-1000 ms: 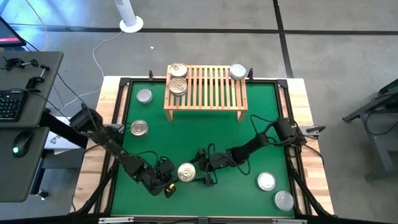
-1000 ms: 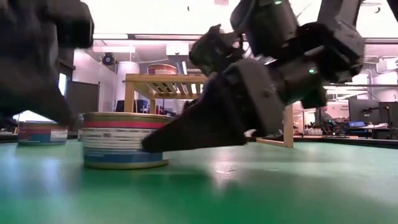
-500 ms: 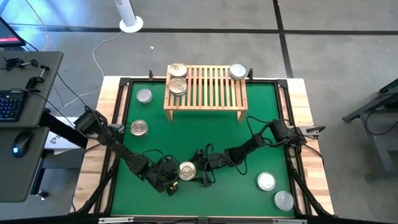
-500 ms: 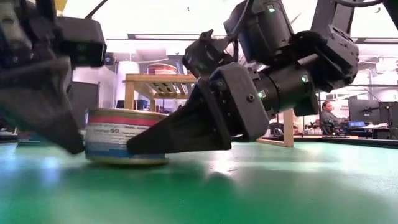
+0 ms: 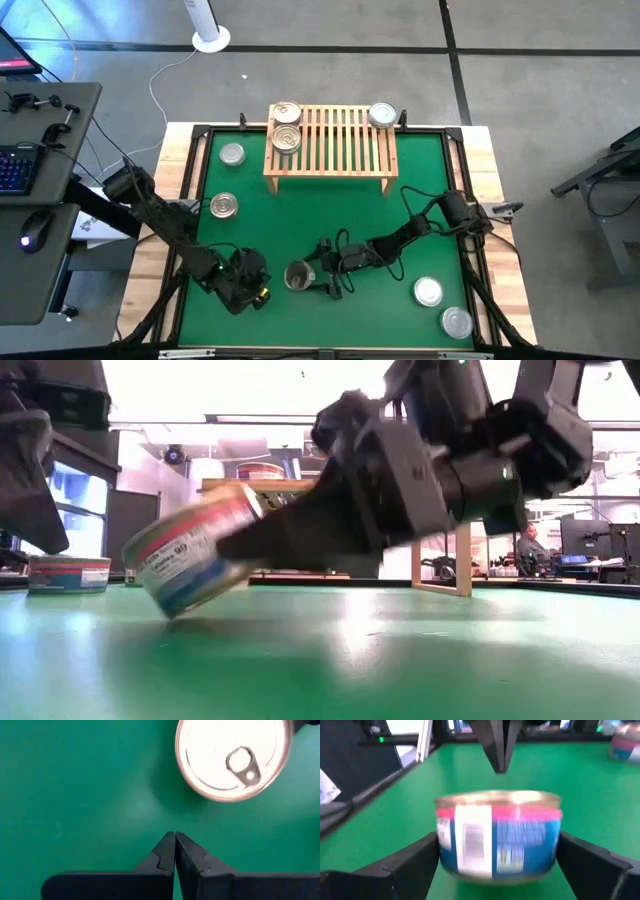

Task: Stack canned seafood by type on shelf
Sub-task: Put the bottom middle blue tuna can on the shelf aligned with the other blue tuna can

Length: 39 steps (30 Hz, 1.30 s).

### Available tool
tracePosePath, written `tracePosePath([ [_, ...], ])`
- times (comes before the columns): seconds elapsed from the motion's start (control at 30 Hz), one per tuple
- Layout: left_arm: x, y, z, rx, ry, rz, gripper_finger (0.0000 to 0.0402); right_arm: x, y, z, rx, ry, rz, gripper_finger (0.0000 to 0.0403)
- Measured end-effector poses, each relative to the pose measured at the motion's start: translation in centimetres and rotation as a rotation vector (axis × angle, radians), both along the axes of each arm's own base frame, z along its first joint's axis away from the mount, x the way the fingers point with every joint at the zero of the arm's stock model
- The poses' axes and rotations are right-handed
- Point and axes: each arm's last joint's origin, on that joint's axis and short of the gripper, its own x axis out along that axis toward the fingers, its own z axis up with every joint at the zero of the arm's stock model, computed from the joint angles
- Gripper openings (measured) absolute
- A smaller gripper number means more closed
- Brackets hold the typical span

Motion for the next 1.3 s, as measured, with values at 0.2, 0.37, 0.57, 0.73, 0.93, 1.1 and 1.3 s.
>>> tracePosePath([
  [0.2,-0.7,-0.6,0.2,0.025,-0.075,0.048,0.0,-0.1,-0.4,1.6,-0.023,0.04,-0.013,0.0367],
  [0.37,1.1,-1.0,-0.7,0.016,-0.148,0.002,0.0,-0.1,-0.6,1.4,-0.029,0.091,-0.002,0.0367],
  [0.57,4.7,-0.1,-1.0,0.083,-0.289,-0.042,0.0,-0.4,-0.6,0.9,-0.043,0.148,0.012,0.0368],
  [0.73,7.1,1.6,-1.0,0.086,-0.336,-0.073,0.0,-1.0,-0.7,-0.5,-0.079,0.275,0.031,0.0368],
  [0.93,8.6,2.7,-1.7,0.047,-0.327,-0.121,0.0,-1.2,-0.7,-0.7,-0.082,0.296,0.03,0.0369],
  [1.1,8.8,2.7,-2.4,0.023,-0.31,-0.141,0.0,-1.1,-0.7,-0.6,-0.082,0.279,0.034,0.0369],
  [1.3,8.7,2.4,-2.9,0.005,-0.286,-0.146,0.0,-1.7,0.0,0.0,-0.132,0.309,-0.019,0.0369],
])
